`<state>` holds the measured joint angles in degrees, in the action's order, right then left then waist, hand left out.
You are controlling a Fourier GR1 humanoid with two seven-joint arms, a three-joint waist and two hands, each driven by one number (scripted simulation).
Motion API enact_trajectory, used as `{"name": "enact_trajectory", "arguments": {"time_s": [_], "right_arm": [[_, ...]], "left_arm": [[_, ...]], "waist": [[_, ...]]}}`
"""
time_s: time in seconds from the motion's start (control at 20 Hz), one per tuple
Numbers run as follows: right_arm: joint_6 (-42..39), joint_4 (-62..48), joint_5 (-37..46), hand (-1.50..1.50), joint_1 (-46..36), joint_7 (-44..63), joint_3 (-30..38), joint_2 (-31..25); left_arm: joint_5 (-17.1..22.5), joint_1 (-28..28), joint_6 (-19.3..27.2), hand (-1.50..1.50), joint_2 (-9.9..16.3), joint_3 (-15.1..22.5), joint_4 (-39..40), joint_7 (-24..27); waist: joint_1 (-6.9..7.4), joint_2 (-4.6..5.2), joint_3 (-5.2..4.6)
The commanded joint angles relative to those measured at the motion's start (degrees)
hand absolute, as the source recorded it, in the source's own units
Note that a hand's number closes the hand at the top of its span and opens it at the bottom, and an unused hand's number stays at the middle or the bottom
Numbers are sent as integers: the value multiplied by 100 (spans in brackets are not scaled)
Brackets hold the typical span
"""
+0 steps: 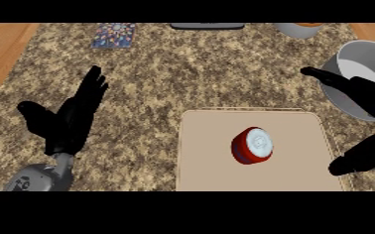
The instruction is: Pick the can from the tray and place it in the pot
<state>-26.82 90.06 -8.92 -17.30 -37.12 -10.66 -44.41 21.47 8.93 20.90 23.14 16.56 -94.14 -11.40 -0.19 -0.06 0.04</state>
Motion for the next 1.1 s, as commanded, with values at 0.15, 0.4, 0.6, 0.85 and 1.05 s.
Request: {"name": "enact_trajectory", "arguments": {"time_s": [0.15, 0.4, 0.6, 0.85, 1.05], "right_arm": [[-811, 348, 408, -150, -423, 260, 280, -1183], [-1195, 875, 419, -150, -747, 1329, 58, -1485], [-1414, 905, 566, -150, -983, 2046, -181, -1239], [-1733, 881, 657, -150, -1210, 2810, -208, -702], [-1676, 1116, 1466, -150, -640, 2659, -410, -504]], "left_arm": [[-228, 74, 180, 0, -210, 195, -229, -291], [-244, 35, -79, 0, -176, -70, 146, 46], [-293, 42, -169, 0, -328, -129, 304, 99], [-408, 33, -255, 0, -332, -226, 25, -257], [-540, -29, -281, 0, -522, -239, 75, -99]], "waist": [[19, -6, -6], [32, 1, -14], [63, 11, -11], [72, 8, -9], [26, 3, -4]]}}
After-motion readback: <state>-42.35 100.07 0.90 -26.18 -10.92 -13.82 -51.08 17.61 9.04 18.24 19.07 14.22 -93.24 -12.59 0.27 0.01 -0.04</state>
